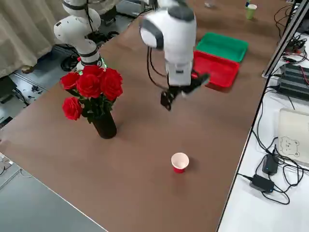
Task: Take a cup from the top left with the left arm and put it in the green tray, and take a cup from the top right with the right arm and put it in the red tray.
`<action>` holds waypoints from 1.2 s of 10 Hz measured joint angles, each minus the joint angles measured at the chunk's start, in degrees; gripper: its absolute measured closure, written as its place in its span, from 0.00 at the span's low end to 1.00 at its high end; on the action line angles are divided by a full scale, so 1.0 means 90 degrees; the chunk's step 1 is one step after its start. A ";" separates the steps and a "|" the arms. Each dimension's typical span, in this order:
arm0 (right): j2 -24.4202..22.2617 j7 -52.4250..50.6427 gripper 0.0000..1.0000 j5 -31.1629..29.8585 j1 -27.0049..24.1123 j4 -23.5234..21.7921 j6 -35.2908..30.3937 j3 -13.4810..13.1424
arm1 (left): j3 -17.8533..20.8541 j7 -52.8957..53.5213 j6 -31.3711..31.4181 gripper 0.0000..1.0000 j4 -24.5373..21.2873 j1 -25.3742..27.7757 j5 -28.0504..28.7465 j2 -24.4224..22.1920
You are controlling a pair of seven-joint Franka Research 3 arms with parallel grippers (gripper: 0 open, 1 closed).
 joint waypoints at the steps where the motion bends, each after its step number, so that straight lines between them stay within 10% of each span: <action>1: 0.0330 -0.0050 0.00 0.0000 -0.0001 0.0029 0.0517 0.0005 | 0.0005 0.0000 0.0085 0.14 0.0003 0.0023 0.0066 0.0215; 5: 0.1190 -0.1067 0.00 -0.0002 -0.0256 0.0268 0.1643 -0.0008 | 0.0011 0.0000 0.0220 0.25 0.0018 0.0047 0.0132 0.0686; 9: 0.1556 -0.1914 0.00 -0.0003 -0.0394 0.0339 0.2437 -0.0004 | 0.0010 -0.0038 0.0452 0.88 0.0031 0.0045 0.0498 0.0893; 12: 0.2160 -0.1973 0.00 -0.0004 -0.0393 0.0564 0.3218 0.0006 | -0.0032 -0.0185 0.0144 0.98 0.0299 0.0037 0.0204 0.0636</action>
